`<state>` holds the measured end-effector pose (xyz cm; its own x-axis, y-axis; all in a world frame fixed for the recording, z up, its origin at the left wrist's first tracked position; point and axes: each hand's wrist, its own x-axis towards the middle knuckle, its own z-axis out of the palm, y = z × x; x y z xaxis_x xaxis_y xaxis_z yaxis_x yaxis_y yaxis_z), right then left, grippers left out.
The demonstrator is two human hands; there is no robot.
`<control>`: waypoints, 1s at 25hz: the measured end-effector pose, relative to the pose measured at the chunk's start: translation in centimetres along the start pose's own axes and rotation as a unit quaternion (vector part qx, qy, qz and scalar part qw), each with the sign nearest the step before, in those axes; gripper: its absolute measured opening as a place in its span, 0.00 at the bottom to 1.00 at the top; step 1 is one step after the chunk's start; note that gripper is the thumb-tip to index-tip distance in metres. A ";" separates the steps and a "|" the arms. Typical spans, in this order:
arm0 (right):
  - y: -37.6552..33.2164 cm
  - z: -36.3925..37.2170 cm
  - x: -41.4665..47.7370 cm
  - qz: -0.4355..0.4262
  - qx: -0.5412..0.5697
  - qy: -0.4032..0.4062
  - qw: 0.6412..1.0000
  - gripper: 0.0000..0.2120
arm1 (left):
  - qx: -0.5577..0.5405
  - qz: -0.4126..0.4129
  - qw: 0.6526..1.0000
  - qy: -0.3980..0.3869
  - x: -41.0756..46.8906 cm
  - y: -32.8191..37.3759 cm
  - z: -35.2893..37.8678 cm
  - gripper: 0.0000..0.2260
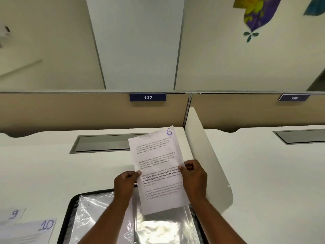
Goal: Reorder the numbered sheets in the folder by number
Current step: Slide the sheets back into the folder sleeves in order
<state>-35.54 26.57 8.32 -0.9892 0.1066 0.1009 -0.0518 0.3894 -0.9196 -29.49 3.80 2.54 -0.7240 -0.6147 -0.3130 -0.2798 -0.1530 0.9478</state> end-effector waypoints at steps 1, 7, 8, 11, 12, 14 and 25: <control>0.2 -0.4 -1.4 0.002 -0.011 0.006 1.000 0.11 | 0.009 -0.001 1.000 -0.001 -0.9 -0.4 -0.8 0.06; 0.7 -1.5 -9.2 -0.014 -0.075 0.013 0.997 0.08 | 0.056 0.006 0.998 0.000 -7.0 -2.0 -5.1 0.07; 0.7 -1.6 -10.5 -0.007 -0.088 0.016 0.996 0.08 | 0.068 0.007 0.998 -0.001 -7.9 -2.2 -5.9 0.07; 1.0 -1.9 -13.8 -0.010 -0.108 0.022 0.994 0.08 | 0.119 0.032 0.992 -0.006 -10.8 -2.5 -7.8 0.10; 1.1 -2.0 -14.8 -0.015 -0.111 0.020 0.994 0.08 | 0.138 0.040 0.990 -0.006 -11.7 -2.6 -8.3 0.11; 1.2 -2.0 -17.7 -0.028 -0.124 0.019 0.992 0.07 | 0.180 0.048 0.982 -0.001 -13.8 -3.2 -9.5 0.12; 3.5 -4.1 -29.7 -0.192 -0.319 -0.024 0.928 0.12 | 0.266 0.047 0.962 -0.041 -24.9 -5.6 -9.8 0.13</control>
<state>-5.74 28.52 3.71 -0.9204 -0.1871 0.3434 -0.3249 0.8546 -0.4051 -3.67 12.38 5.65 -0.8034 -0.5393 -0.2524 -0.4780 0.3314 0.8134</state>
